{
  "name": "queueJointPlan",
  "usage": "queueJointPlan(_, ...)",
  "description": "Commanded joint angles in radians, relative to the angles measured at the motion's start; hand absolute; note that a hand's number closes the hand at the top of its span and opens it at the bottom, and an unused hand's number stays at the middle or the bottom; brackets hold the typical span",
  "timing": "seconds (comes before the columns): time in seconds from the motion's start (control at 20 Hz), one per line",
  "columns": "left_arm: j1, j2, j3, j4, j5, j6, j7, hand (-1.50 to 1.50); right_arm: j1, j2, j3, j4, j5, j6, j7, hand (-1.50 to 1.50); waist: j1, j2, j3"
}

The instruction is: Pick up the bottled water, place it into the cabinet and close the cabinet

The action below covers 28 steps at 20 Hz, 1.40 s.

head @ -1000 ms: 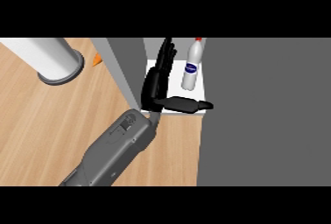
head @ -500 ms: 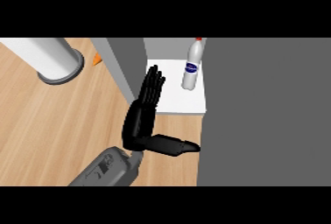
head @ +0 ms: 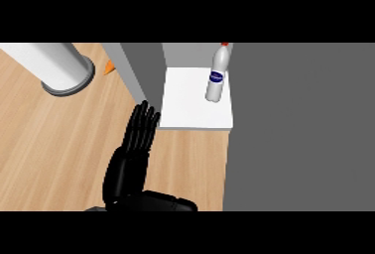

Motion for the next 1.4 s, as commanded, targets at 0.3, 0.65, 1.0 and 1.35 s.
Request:
queueJointPlan(0.3, 0.169, 0.118, 0.044, -0.154, 0.017, -0.038, -0.027, -1.5, -0.017, -0.008, 0.252, -0.266, 0.187, -0.043, 0.184, 1.5, -0.004, -0.001, -0.004)
queueJointPlan(0.65, 0.249, 0.17, 0.112, -0.197, 0.062, -0.082, -0.057, -1.5, -0.076, 0.047, 0.462, -0.261, 0.295, -0.107, 0.263, 1.5, -0.014, -0.003, -0.006)
queueJointPlan(1.0, 0.37, 0.236, 0.159, -0.258, 0.092, -0.144, -0.108, -1.5, -0.225, 0.136, 0.684, -0.226, 0.469, -0.179, 0.345, 1.5, 0.011, -0.008, -0.008)
queueJointPlan(1.35, 0.399, 0.266, 0.196, -0.271, 0.13, -0.191, -0.1, -1.5, -0.438, 0.237, 0.813, -0.129, 0.596, -0.242, 0.485, 1.5, 0.014, -0.005, -0.008)
